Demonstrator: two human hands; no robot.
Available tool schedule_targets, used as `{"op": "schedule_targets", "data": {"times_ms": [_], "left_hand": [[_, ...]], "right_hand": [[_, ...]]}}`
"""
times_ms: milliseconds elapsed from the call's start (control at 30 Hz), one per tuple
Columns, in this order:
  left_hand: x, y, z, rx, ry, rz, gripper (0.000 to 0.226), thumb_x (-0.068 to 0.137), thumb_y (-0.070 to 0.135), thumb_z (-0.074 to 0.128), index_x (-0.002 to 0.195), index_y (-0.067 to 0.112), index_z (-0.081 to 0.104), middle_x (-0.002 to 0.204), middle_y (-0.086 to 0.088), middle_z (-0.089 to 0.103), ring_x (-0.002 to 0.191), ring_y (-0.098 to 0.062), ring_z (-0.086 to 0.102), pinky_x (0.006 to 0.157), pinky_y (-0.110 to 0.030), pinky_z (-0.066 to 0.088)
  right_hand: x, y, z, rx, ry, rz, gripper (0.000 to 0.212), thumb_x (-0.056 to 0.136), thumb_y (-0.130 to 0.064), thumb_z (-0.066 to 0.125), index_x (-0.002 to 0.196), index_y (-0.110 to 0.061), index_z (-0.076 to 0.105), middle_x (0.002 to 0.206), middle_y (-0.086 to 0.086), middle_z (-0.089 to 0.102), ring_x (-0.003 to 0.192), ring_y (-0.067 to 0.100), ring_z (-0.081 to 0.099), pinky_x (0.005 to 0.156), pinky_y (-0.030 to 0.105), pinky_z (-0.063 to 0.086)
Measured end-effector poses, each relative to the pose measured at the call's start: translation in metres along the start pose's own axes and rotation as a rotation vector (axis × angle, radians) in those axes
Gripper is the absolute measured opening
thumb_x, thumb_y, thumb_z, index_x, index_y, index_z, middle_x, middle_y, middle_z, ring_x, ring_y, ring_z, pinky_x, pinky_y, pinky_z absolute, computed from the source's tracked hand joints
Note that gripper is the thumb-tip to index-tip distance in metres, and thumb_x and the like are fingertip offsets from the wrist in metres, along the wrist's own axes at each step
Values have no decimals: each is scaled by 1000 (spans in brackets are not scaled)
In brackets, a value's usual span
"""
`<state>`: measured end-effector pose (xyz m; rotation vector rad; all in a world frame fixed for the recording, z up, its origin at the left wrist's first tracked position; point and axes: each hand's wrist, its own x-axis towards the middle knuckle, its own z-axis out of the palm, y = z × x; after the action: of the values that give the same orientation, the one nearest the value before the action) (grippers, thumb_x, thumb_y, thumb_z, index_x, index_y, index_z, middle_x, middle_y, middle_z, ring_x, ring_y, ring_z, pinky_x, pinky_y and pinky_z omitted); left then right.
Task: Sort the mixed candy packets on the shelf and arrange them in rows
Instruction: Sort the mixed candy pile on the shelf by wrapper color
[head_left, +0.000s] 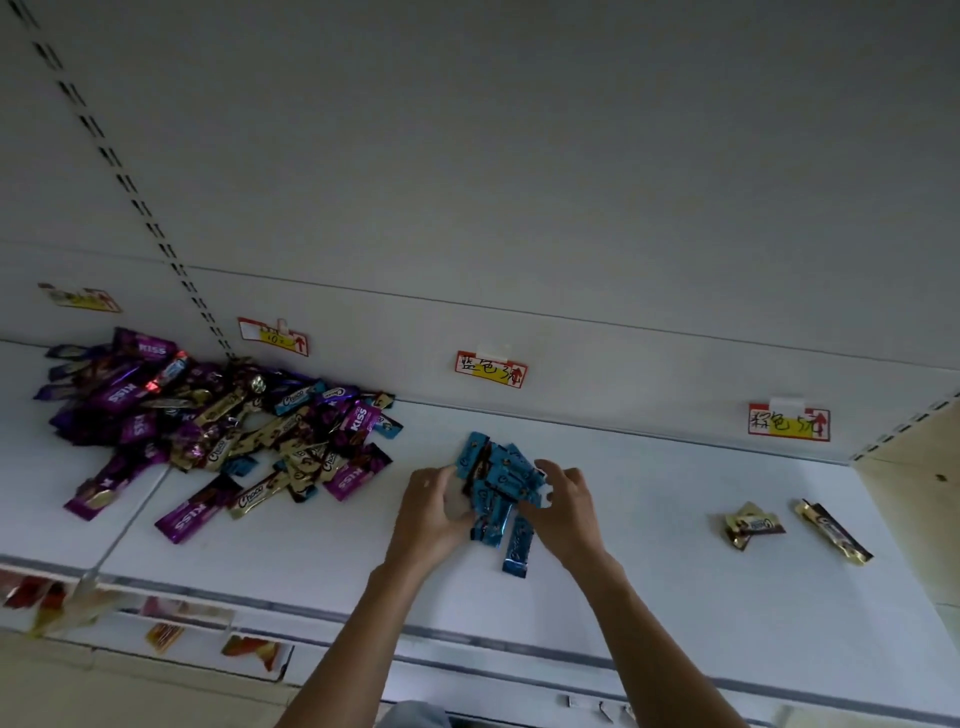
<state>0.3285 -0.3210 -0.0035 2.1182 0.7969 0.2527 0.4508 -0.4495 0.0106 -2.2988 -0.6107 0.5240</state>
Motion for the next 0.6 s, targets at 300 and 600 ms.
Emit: {"op": "schedule_targets", "data": {"times_ms": [300,600], "left_hand": [[-79,-28,-103,-19,440,-102,37,85,19,64,121,18,55,113,5,55,90,-8,53,76,-27,46],[-133,-62,-185,-66,663,-71,33,84,24,65,116,28,56,108,18,54,99,0,52,76,-25,48]], "right_hand": [[-27,-49,5,250,73,-199,31,84,-5,65,113,-11,60,101,3,59,87,13,57,62,9,47],[-68,-156,85,203,-167,-540,33,82,-9,67,110,-26,60,94,-12,61,87,-1,54,65,10,45]]}}
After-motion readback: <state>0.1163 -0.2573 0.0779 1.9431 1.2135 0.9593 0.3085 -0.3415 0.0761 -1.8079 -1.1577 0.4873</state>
